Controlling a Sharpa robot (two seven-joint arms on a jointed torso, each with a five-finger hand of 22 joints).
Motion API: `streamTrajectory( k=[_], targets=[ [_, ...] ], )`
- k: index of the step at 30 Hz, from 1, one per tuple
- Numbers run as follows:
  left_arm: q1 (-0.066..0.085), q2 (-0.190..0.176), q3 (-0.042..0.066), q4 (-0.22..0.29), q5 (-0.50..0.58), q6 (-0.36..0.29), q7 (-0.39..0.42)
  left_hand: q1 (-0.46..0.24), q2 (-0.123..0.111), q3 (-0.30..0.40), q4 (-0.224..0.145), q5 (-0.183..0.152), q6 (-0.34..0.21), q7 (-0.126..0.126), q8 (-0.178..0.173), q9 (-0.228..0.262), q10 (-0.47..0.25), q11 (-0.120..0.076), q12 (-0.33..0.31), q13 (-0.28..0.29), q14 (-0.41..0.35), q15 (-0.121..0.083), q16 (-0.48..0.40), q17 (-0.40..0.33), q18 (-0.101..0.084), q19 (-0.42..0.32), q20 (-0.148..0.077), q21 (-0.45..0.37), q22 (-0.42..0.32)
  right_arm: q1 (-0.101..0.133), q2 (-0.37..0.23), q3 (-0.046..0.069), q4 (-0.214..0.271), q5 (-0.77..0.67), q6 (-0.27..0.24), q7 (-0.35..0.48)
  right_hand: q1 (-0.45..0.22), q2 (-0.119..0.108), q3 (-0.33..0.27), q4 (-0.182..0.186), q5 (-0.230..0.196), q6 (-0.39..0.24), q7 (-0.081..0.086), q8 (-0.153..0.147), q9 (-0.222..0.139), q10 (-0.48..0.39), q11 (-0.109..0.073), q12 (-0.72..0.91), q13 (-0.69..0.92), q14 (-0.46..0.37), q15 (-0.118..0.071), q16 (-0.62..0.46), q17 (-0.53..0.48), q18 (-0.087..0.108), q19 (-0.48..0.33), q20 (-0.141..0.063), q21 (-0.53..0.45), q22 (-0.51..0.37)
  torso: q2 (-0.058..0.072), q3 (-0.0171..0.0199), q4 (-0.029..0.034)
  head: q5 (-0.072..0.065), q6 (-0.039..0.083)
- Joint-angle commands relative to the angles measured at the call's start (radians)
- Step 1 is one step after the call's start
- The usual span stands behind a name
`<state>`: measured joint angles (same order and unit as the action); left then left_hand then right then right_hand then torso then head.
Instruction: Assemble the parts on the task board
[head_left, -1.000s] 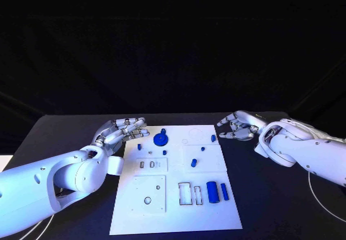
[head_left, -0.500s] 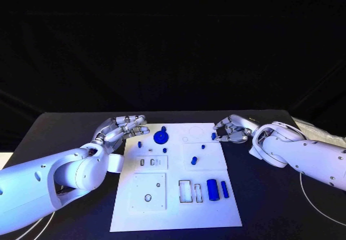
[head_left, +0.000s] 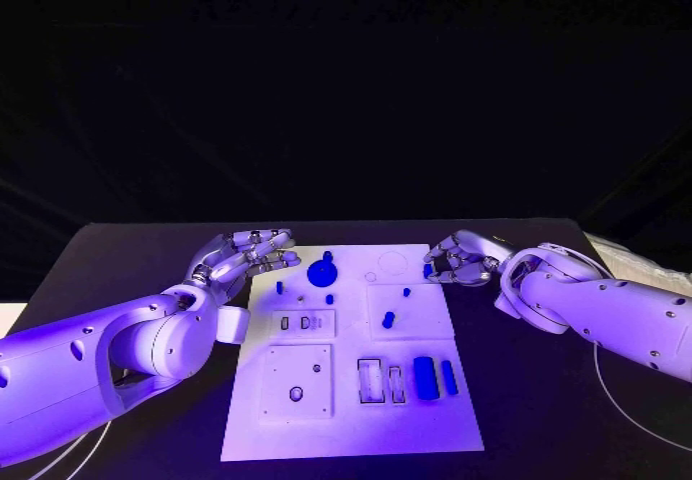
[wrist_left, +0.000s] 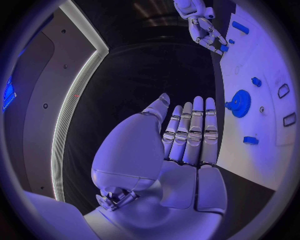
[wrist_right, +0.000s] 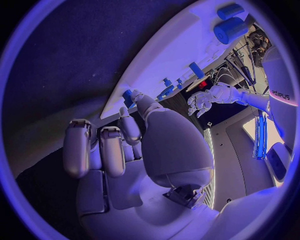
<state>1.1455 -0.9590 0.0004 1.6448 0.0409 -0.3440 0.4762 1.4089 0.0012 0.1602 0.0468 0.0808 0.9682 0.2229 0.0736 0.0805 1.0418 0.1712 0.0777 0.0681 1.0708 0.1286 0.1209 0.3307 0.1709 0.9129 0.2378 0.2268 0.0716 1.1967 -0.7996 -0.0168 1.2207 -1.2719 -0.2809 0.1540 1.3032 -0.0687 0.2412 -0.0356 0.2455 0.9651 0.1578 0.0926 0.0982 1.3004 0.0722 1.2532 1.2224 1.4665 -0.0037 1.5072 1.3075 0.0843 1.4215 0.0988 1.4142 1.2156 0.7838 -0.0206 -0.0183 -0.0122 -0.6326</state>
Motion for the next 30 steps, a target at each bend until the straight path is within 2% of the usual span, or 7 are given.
streamTrajectory(
  k=[1,11,21,25,27,30],
  targets=[
    [0.0,0.002,0.001,0.003,-0.007,0.017,0.011,-0.006,0.005,0.004,0.001,0.003,-0.005,0.0,0.001,0.0,-0.005,0.001,0.0,-0.002,-0.006,0.0,-0.005,-0.002,0.012,-0.007,0.003,-0.004,0.0,-0.001,0.008,0.0,-0.003,-0.01,0.021,0.005,0.006,0.009,0.007,0.0,-0.008,0.014,-0.002,0.009,0.002,0.006,-0.005,0.007,0.003,0.076,-0.005,0.002,0.127,-0.015,0.001,-0.004,0.004,0.002,0.001,0.0005,0.0002,0.002,-0.001],
    [0.0,0.002,0.001,0.003,-0.007,0.015,0.009,-0.006,0.005,0.004,0.001,0.003,-0.005,0.0,0.001,0.0,-0.005,0.001,0.0,-0.002,-0.006,0.0,-0.005,-0.002,0.012,-0.007,0.003,-0.004,0.0,-0.001,0.019,0.0,-0.015,-0.015,0.024,0.003,0.008,0.028,0.022,-0.004,-0.03,0.075,-0.023,0.041,0.012,0.018,-0.023,0.017,0.014,0.076,-0.02,0.002,0.127,-0.015,0.003,-0.016,0.006,0.005,0.001,0.0005,-0.0008,0.003,-0.005],
    [0.0,0.001,0.001,0.003,-0.007,0.015,0.006,-0.006,0.005,0.004,0.001,0.003,-0.005,0.0,0.001,0.0,-0.005,0.001,0.0,-0.002,-0.006,0.0,-0.005,-0.002,0.012,-0.007,0.003,-0.004,0.0,-0.001,0.023,0.0,-0.018,-0.019,0.021,-0.003,0.008,0.029,0.024,-0.005,-0.036,0.08,-0.026,0.044,0.013,0.021,-0.025,0.018,0.016,0.077,-0.022,0.002,0.128,-0.015,0.003,-0.018,0.006,0.006,0.001,0.0007,0.0005,0.002,-0.007],
    [0.0,0.0,0.001,0.003,-0.007,0.015,0.006,-0.006,0.005,0.004,0.001,0.003,-0.005,0.0,0.001,0.0,-0.005,0.001,0.0,-0.002,-0.006,0.0,-0.005,-0.002,0.012,-0.007,0.003,-0.004,0.0,-0.001,0.023,0.0,-0.02,-0.02,0.017,-0.007,0.009,0.033,0.028,-0.006,-0.038,0.084,-0.028,0.046,0.013,0.023,-0.027,0.019,0.018,0.077,-0.024,0.002,0.129,-0.016,0.003,-0.02,0.006,0.006,0.001,0.0011,-0.0009,0.002,-0.007],
    [0.0,0.0,0.001,0.003,-0.007,0.015,0.005,-0.007,0.005,0.005,0.001,0.003,-0.006,0.001,0.001,0.0,-0.005,0.001,0.0,-0.002,-0.006,0.001,-0.006,-0.003,0.012,-0.007,0.003,-0.003,0.0,-0.001,0.023,0.0,-0.02,-0.02,0.007,-0.01,0.012,0.04,0.034,-0.007,-0.04,0.091,-0.031,0.051,0.014,0.023,-0.03,0.019,0.018,0.077,-0.026,0.002,0.129,-0.016,0.004,-0.022,0.006,0.007,0.001,0.0012,-0.0015,0.003,-0.007],
    [0.0,-0.001,0.001,0.004,-0.007,0.016,0.005,-0.007,0.005,0.005,0.001,0.003,-0.006,0.001,0.001,0.0,-0.005,0.001,0.0,-0.002,-0.006,0.001,-0.006,-0.003,0.012,-0.007,0.003,-0.003,0.0,-0.001,0.022,0.0,-0.009,-0.005,-0.016,-0.016,0.026,0.065,0.059,-0.014,-0.083,0.104,-0.038,0.06,0.017,0.028,-0.037,0.019,0.02,0.077,-0.033,0.002,0.13,-0.016,0.004,-0.029,0.006,0.007,0.001,0.0017,-0.0018,0.003,-0.008]
  ],
)
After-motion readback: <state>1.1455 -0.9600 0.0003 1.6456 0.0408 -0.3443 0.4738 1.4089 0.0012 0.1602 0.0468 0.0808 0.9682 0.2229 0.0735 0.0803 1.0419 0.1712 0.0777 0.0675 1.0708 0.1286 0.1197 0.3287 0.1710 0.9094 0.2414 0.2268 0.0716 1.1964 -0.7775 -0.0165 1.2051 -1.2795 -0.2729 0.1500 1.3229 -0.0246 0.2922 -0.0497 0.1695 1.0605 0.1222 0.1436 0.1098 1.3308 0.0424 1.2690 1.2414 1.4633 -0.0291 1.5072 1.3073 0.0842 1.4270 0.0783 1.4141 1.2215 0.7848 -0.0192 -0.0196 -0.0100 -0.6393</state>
